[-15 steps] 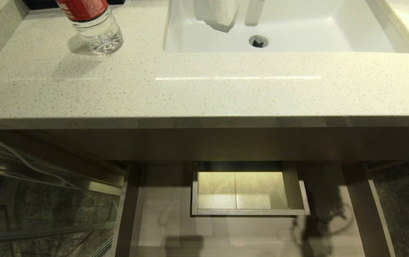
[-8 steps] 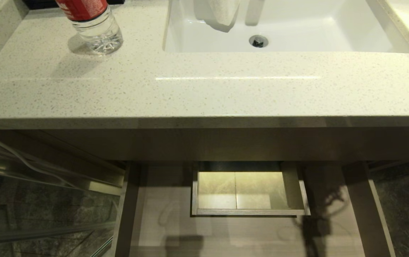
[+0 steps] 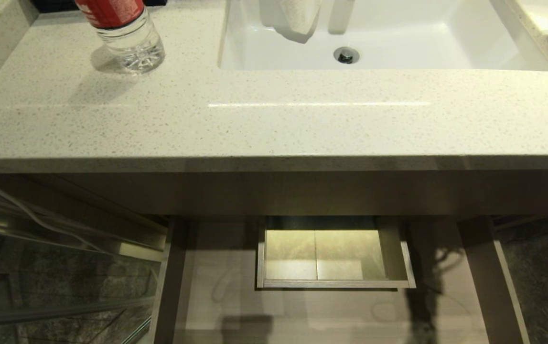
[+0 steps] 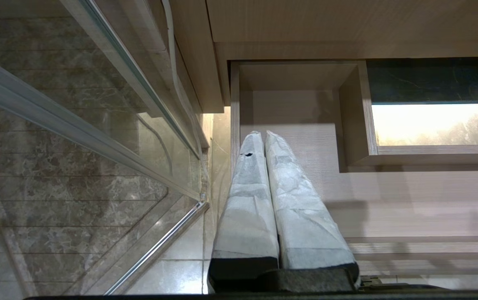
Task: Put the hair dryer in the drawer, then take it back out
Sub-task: Place it on the countertop
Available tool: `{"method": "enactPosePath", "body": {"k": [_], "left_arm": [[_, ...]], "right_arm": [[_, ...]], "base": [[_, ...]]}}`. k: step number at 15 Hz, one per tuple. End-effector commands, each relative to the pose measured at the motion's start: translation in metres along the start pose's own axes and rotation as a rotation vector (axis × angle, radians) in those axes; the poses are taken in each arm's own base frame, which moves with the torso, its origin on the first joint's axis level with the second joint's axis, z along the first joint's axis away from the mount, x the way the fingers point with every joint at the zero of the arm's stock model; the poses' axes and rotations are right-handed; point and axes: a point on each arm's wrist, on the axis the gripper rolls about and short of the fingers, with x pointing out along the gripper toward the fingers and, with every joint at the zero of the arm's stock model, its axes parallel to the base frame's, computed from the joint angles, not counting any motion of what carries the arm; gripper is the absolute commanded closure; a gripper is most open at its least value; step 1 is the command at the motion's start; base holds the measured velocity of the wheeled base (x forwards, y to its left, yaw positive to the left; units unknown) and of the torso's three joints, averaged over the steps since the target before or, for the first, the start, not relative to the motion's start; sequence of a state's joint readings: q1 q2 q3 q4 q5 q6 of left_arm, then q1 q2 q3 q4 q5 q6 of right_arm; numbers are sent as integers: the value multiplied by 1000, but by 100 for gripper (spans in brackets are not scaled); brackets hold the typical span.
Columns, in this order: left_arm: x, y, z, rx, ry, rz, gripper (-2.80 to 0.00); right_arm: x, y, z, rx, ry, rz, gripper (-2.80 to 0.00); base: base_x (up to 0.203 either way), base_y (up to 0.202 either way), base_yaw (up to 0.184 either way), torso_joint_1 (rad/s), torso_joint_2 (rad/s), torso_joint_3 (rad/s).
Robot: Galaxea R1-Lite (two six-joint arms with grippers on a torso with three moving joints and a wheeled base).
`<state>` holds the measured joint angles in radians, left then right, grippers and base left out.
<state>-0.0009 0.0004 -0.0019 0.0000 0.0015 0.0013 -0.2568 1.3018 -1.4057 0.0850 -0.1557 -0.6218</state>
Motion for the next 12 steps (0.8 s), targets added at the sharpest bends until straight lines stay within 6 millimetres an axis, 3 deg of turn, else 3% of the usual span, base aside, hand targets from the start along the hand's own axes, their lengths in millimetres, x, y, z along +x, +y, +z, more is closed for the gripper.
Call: {"method": "enactPosePath", "body": {"k": [1,4,5,12], "left_arm": [[0,0,0,0,0,1,0],[0,0,0,0,0,1,0],[0,0,0,0,0,1,0],[0,0,0,0,0,1,0]], "right_arm": [[6,3,-2,-6,9,4,0],[9,3,-2,-8,6,4,0],[9,3,-2,-22,6,1,-280],[-3,-8,4,-18,-21,-43,-280]], "base": [[0,0,0,0,0,0],[0,0,0,0,0,0],[0,0,0,0,0,0],[0,0,0,0,0,0]]}}
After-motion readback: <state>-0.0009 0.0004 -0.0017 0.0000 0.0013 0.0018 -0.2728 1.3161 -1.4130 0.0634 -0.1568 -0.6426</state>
